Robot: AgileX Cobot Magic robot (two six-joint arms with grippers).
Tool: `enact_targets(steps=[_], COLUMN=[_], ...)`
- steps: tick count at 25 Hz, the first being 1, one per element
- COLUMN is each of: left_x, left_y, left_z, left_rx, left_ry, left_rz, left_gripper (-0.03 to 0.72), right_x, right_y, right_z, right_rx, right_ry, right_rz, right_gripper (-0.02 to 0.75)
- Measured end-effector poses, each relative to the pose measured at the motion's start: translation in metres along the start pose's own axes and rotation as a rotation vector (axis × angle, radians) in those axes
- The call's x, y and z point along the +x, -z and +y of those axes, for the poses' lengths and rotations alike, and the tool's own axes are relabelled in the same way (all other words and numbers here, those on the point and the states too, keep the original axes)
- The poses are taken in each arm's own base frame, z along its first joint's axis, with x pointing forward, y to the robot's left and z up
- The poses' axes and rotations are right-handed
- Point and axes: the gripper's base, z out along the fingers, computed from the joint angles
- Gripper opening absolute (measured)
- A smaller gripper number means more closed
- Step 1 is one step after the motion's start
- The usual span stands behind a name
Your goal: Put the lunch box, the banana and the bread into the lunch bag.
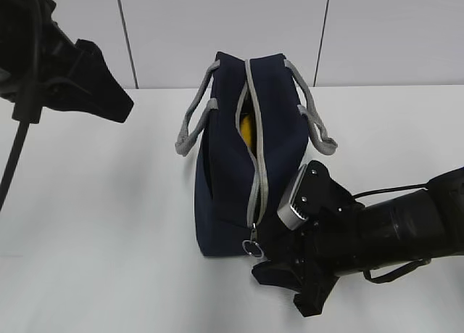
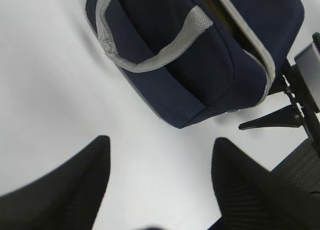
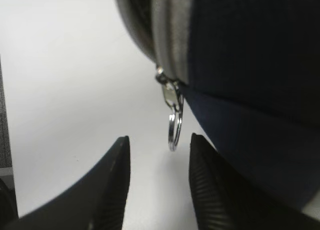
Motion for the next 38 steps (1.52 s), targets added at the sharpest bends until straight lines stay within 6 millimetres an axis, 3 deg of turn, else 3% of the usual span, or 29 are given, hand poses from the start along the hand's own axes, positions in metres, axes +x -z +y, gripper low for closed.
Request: enact_targets(steps=[5,16,21,33,38], left_x=[0.0,0.0,0.0,0.001,0.001], left_y=[0.0,0.0,0.0,0.0,0.0], left_z=[0.0,0.001,0.001,0.001,0.001], left_rx=[-0.005,-0.008,-0.008,-0.009,-0.01], left_ry=[-0.004,-0.007,-0.007,-0.008,-0.009], left_rz=[0.003,0.003,0.003,0.006,0.007], left_gripper=[0.445,0.445,0.445,0.445,0.442], right_x=[0.003,-0.003,-0.003,0.0,-0.007], right_y=[-0.003,-0.004,-0.004,-0.003,0.005], right_z=[-0.001,-0.005,-0.005,-0.004,-0.002], right_rx=[-0.004,0.005,0.005,-0.003,0.004], right_ry=[-0.004,0.008,-0.004,-0.111,-0.112], right_rz=[0.011,-0.004,-0.004,0.04,0.037], right_gripper=[0.193,0.159,0.001,0.0,0.0])
